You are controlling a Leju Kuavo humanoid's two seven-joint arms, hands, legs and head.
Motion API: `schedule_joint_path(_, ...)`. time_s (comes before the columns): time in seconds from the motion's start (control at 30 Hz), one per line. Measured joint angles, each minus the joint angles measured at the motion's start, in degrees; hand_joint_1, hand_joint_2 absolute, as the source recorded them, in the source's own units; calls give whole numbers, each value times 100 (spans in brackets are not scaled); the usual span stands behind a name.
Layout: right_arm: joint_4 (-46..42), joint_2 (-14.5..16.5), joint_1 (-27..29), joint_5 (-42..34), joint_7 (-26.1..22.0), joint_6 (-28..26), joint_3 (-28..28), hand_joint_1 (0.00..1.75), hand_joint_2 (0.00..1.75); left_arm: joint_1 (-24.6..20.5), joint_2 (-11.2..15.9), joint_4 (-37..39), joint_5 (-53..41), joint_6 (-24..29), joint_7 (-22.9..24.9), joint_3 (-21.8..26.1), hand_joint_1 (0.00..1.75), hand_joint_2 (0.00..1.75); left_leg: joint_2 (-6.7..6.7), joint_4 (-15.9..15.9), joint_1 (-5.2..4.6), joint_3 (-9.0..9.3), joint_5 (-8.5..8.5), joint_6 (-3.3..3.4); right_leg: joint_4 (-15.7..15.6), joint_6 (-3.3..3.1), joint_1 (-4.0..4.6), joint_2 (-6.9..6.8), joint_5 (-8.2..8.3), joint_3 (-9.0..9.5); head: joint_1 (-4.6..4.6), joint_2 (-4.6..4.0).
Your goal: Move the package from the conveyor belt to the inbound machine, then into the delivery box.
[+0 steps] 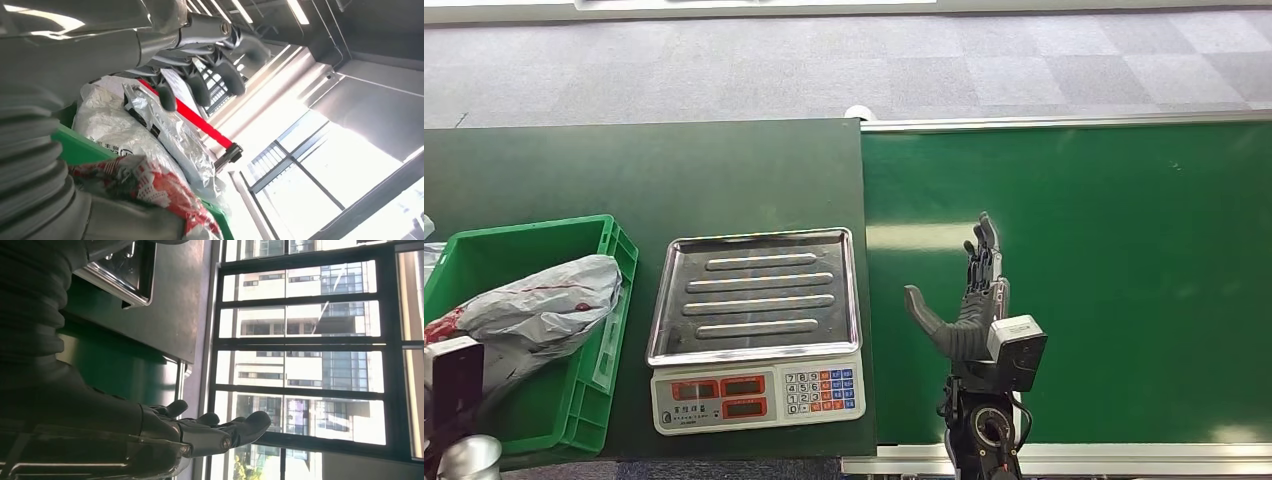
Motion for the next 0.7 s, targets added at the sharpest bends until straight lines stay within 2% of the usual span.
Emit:
schedule_joint_path(0.27,11,-7,-1,-6,-3,-6,0,0,175,44,-12,-99,710,-581,-157,9,0,175,-3,1,-1,1,2,0,0,0,-1,-14,0,6,2,0)
schedule_joint_path(0.33,19,-11,-2,-9,-3,-7,0,0,175,76,-25,-165,1176,-1030,-340,9,0,175,-4,1,-1,1,3,-1,0,0,-1,-15,0,7,1,0)
schedule_joint_path(0.43,42,-22,-10,-14,-3,-8,-4,0,175,269,-158,-573,2276,-2241,-805,-38,0,175,0,2,-1,1,2,-1,0,0,-1,-10,0,4,1,0)
schedule_joint_path(0.47,54,-27,-14,-15,-2,-9,-8,0,175,390,-239,-857,2462,-2494,-916,-112,0,175,4,3,-1,1,2,-1,0,1,-1,-6,1,1,2,0)
schedule_joint_path(0.5,68,-32,-16,-16,-1,-13,-14,0,175,530,-314,-1214,2491,-2526,-978,-254,0,175,8,4,-2,1,1,-1,0,1,-2,-1,1,-2,2,0)
schedule_joint_path(0.57,102,-40,-19,-8,9,-23,-31,0,175,849,-415,-1978,2193,-1975,-1016,-777,0,175,10,5,-4,0,-1,0,-2,2,-6,2,1,-5,1,0)
schedule_joint_path(0.67,185,-58,-26,66,30,-19,-58,0,175,1376,-410,-2828,1581,-717,-1017,-2102,0,175,2,6,-7,-2,-6,5,-5,4,-10,0,0,-4,0,0)
schedule_joint_path(0.7,201,-63,-27,83,32,-14,-62,0,175,1462,-401,-2932,1498,-540,-1017,-2351,0,175,2,6,-7,-3,-7,5,-5,4,-10,0,0,-3,1,0)
